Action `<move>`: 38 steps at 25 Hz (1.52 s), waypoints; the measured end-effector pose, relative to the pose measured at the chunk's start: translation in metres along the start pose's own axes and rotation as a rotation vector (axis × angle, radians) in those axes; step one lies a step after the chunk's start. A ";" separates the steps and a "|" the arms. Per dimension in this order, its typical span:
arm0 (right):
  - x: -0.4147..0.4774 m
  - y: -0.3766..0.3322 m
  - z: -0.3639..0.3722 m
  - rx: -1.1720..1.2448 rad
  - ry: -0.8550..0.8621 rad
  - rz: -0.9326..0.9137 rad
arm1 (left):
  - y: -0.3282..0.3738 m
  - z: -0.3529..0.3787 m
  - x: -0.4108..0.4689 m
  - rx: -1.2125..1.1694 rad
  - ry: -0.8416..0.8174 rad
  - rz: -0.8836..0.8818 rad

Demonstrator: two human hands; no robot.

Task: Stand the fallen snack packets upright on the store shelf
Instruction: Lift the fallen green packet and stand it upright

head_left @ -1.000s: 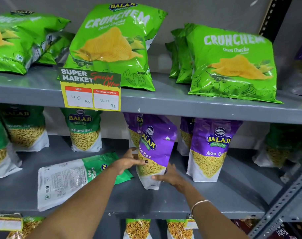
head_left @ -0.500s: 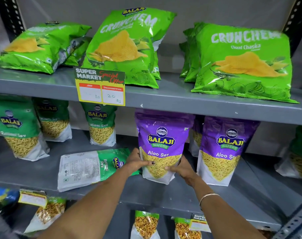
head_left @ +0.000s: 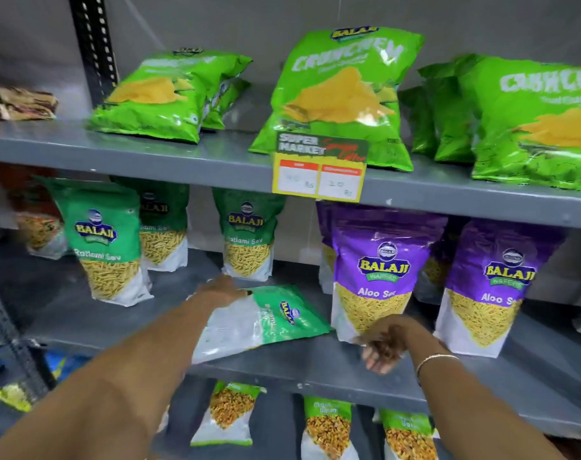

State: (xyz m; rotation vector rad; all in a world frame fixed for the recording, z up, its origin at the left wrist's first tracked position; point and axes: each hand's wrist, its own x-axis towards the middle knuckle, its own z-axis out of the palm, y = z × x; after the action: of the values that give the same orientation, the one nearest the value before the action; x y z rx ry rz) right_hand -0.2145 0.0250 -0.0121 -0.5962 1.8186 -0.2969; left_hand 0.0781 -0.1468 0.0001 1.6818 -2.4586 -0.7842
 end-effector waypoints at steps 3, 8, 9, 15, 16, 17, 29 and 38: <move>0.003 -0.045 0.082 0.137 -0.025 -0.040 | -0.059 -0.017 0.011 -0.077 -0.092 -0.084; 0.009 -0.078 0.175 0.868 0.236 -0.203 | -0.084 -0.024 0.020 -0.355 -0.320 -0.045; 0.007 -0.083 0.184 1.019 0.241 -0.243 | -0.086 -0.026 0.019 -0.387 -0.365 -0.054; -0.020 -0.109 0.193 1.205 0.363 -0.422 | -0.105 -0.035 0.009 -0.537 -0.614 -0.049; -0.027 -0.116 0.190 1.170 0.385 -0.466 | -0.104 -0.038 0.006 -0.530 -0.614 -0.021; -0.036 -0.125 0.187 1.164 0.400 -0.525 | -0.103 -0.042 0.004 -0.526 -0.603 0.009; -0.010 -0.197 0.156 0.756 0.685 -0.942 | -0.097 -0.013 0.033 -0.587 0.113 0.116; 0.034 -0.136 0.194 0.287 0.525 -0.638 | -0.090 0.005 0.024 -0.630 0.088 0.139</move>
State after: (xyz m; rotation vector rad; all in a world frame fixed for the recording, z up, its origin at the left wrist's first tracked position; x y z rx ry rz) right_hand -0.0063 -0.0901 -0.0373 -0.9437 1.9752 -1.2172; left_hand 0.1439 -0.1912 -0.0500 1.2640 -1.9414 -1.2596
